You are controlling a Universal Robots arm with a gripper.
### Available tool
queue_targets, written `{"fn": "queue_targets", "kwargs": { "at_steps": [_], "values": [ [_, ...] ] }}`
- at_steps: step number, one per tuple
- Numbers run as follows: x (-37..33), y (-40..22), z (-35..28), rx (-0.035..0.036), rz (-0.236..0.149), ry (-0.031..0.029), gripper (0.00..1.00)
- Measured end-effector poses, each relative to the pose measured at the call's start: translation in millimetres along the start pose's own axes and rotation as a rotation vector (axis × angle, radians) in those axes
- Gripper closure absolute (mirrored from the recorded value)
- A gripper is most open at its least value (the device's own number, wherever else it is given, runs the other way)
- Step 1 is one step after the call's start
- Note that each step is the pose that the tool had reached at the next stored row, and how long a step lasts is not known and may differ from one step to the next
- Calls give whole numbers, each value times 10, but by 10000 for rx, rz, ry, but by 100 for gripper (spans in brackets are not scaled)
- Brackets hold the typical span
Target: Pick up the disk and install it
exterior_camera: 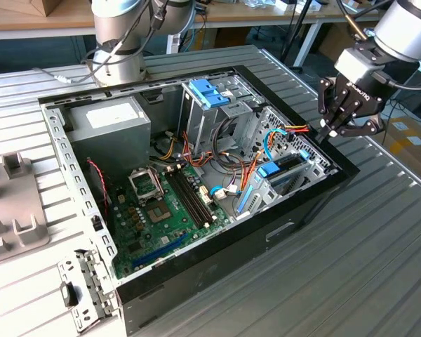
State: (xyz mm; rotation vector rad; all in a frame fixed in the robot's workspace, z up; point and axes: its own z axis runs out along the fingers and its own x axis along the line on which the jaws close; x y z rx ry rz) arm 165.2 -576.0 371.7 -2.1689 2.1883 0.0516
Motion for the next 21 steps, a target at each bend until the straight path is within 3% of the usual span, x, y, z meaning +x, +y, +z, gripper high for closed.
{"fn": "queue_targets", "kwargs": {
  "at_steps": [1,9,13,21],
  "values": [
    [0,1,2,250,-17,-3,89],
    [0,1,1,270,-80,-4,89],
    [0,2,1,224,-775,-26,89],
    [0,2,1,179,-1432,-43,89]
  ]
}}
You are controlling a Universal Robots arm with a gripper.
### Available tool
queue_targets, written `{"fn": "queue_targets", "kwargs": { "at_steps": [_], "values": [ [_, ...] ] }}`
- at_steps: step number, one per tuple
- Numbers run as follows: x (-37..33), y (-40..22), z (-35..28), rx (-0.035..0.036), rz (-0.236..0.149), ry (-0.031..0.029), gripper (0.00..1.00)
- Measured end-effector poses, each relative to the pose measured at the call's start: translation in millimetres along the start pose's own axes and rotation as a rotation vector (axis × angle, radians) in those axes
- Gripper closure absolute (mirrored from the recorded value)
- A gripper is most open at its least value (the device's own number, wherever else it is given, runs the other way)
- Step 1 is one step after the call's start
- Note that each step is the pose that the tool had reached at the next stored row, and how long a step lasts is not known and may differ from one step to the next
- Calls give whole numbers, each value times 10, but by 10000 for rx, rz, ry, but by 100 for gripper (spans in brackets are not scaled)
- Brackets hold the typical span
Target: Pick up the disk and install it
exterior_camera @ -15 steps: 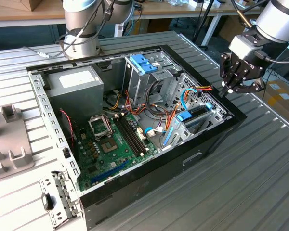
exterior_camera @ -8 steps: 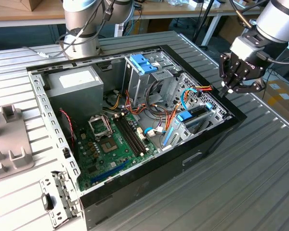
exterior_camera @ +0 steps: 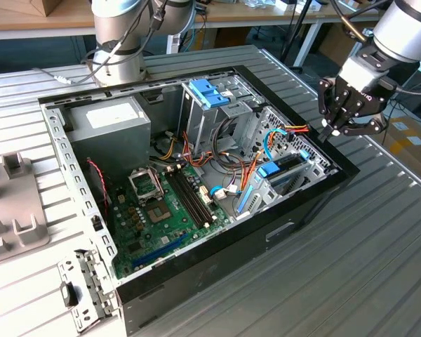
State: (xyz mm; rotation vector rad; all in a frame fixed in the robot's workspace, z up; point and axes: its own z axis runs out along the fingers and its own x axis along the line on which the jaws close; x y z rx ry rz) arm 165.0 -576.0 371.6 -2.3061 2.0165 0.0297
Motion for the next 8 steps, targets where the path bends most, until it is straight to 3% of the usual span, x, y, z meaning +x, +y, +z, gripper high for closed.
{"fn": "queue_targets", "kwargs": {
  "at_steps": [8],
  "values": [
    [0,0,0,-30,-442,-15,89]
  ]
}}
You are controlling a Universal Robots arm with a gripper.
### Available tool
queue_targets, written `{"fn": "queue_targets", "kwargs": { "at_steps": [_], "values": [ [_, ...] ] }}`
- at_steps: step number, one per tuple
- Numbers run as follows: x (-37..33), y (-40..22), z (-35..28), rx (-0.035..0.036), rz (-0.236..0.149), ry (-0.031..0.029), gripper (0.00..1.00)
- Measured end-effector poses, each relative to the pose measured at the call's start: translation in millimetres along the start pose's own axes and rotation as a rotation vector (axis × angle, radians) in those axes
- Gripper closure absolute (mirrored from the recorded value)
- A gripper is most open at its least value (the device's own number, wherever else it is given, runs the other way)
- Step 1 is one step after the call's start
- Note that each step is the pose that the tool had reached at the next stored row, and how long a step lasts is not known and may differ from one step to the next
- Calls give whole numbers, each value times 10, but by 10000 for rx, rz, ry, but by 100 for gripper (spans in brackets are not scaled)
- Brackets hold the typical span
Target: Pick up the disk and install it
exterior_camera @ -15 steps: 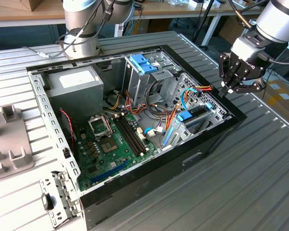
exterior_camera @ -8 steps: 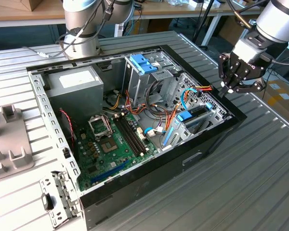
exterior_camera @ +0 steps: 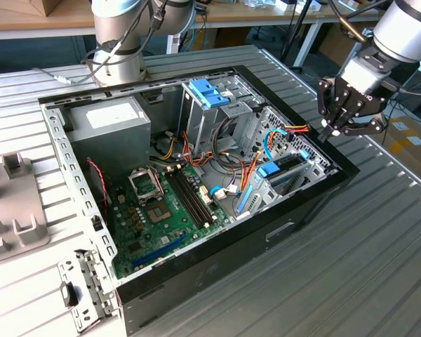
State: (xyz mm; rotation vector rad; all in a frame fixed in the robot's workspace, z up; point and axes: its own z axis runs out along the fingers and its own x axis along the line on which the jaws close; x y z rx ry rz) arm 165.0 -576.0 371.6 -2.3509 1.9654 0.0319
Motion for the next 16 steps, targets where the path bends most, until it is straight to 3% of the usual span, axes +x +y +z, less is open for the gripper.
{"fn": "queue_targets", "kwargs": {
  "at_steps": [16],
  "values": [
    [0,0,0,-49,-654,4,89]
  ]
}}
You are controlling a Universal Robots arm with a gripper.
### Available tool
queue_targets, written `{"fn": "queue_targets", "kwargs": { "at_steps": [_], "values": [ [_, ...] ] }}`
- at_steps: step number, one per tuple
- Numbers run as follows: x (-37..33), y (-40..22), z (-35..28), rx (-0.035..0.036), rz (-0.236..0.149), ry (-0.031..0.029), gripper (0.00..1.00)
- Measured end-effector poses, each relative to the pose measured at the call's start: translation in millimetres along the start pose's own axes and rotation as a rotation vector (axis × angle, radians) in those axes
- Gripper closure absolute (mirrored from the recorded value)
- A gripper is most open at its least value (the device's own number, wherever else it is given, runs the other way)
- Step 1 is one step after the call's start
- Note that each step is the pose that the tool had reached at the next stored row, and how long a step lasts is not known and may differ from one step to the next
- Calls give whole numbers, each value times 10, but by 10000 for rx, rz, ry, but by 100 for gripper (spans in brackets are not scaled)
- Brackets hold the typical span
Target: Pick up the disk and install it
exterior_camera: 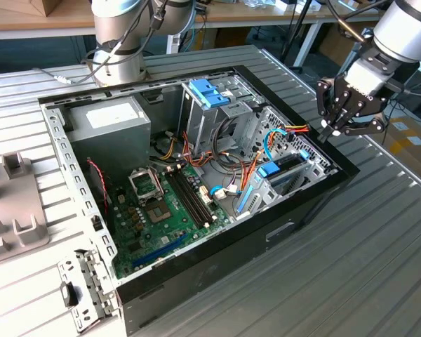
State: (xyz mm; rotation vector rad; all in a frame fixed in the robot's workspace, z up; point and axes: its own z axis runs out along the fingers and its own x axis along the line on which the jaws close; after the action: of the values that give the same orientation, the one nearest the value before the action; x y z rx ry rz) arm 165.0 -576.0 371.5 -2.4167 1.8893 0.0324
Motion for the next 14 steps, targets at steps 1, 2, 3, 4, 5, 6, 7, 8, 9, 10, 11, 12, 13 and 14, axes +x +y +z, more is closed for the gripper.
{"fn": "queue_targets", "kwargs": {
  "at_steps": [1,2,3,4,5,6,7,8,9,10,11,12,13,14],
  "values": [
    [0,0,0,-3,-34,1,89],
    [0,0,0,-8,-95,2,89],
    [0,0,0,-10,-129,4,89],
    [0,0,-1,-14,-172,4,89],
    [0,0,0,-17,-223,3,89],
    [0,0,0,-20,-264,2,89],
    [0,0,0,-26,-354,1,89],
    [0,0,0,-32,-443,-1,89],
    [0,0,-1,-36,-500,-2,89],
    [0,0,-1,-39,-544,-3,89],
    [0,0,0,-44,-617,-5,89],
    [0,0,0,-47,-668,-7,89],
    [0,0,0,-50,-716,-8,89],
    [0,0,0,-53,-763,-9,89]
  ]
}}
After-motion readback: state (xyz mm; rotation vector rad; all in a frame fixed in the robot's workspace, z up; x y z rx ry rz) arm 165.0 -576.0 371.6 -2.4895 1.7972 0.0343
